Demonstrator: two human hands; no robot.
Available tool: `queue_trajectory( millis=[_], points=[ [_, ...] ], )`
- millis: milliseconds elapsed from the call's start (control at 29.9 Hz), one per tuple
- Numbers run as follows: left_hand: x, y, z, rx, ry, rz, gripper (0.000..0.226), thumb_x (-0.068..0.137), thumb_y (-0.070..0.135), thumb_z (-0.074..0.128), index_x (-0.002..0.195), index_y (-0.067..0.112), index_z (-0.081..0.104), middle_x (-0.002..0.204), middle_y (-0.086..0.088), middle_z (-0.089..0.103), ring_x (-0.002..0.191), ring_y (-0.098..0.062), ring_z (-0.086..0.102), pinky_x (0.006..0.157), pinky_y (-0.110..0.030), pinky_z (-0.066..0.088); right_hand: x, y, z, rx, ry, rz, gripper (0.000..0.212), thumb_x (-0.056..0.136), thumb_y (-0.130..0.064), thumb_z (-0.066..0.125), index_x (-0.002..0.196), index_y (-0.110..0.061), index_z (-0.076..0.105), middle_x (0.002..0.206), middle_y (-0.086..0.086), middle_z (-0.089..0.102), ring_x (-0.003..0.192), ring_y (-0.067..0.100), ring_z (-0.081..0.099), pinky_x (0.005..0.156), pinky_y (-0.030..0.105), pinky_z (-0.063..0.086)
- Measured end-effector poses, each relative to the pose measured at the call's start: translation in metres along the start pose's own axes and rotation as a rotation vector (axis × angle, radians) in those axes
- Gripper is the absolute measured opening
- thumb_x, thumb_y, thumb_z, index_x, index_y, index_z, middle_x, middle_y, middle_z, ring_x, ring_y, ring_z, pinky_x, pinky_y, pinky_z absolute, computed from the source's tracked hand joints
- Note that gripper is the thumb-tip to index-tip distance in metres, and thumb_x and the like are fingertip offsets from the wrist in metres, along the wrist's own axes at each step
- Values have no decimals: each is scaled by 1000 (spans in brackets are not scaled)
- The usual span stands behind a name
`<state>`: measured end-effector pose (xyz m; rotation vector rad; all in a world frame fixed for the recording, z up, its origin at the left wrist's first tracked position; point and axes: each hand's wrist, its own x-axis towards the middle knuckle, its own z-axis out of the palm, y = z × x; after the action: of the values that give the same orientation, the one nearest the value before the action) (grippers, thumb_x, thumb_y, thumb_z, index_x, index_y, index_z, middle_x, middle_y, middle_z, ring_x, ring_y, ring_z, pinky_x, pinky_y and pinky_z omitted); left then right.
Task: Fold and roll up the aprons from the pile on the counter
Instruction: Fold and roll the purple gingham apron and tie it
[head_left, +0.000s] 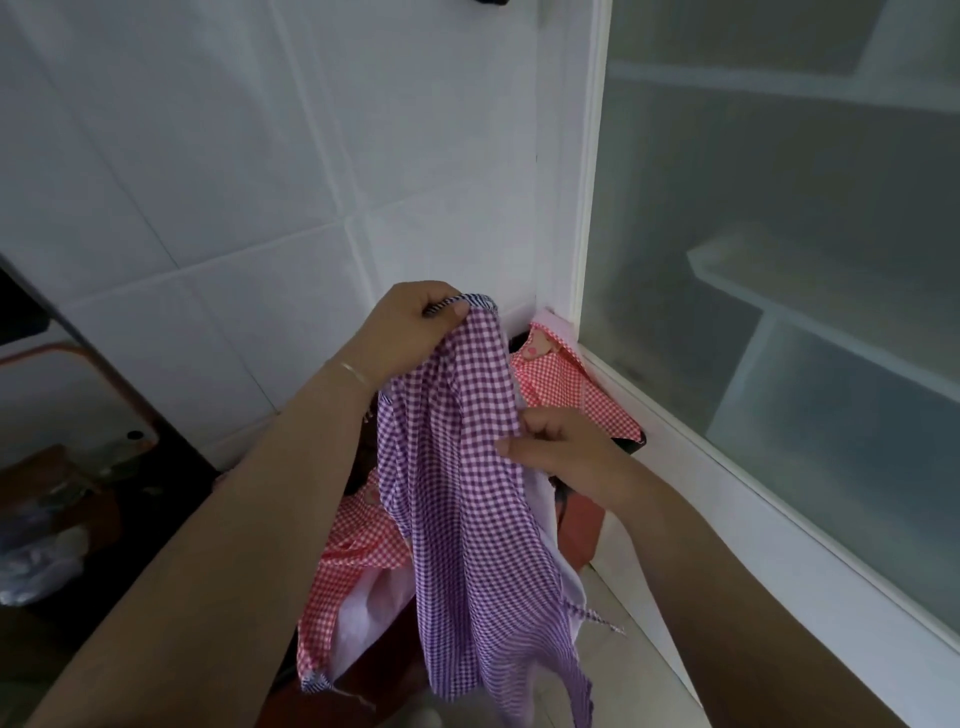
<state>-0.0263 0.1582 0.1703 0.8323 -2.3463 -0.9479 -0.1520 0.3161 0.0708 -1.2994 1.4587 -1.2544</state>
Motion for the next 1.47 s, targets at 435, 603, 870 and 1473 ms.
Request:
queue_trajectory(
  millis=[435,603,870,1473],
  points=[
    [-8,-5,3,-382,-13,-206,11,84,32,70,87,22,73,86,4,75,80,-11,70,76,-24,56,5,51,19,-262,87,113,25,93,-33,57,92,-12,68,89,-6,64,78,3,61,72,19,48],
    [-5,-16,0,-217,71,-146,10,91,26,63,85,22,69,83,5,69,73,-7,63,69,-17,51,8,70,14,-351,176,136,42,95,-38,52,78,0,55,80,7,49,67,14,49,59,23,36],
    [-15,-55,0,-319,155,-317,16,94,22,58,83,15,69,89,-5,68,85,-21,62,87,-36,51,1,62,-8,-210,75,231,39,88,-36,62,55,-18,51,56,2,44,47,11,40,51,21,30],
    [-15,-96,-2,-366,382,-490,32,96,33,54,83,5,66,96,-26,67,81,-24,60,80,-34,53,2,63,10,-274,202,223,14,100,-33,43,94,-22,50,89,-4,59,84,11,58,72,22,45]
  ],
)
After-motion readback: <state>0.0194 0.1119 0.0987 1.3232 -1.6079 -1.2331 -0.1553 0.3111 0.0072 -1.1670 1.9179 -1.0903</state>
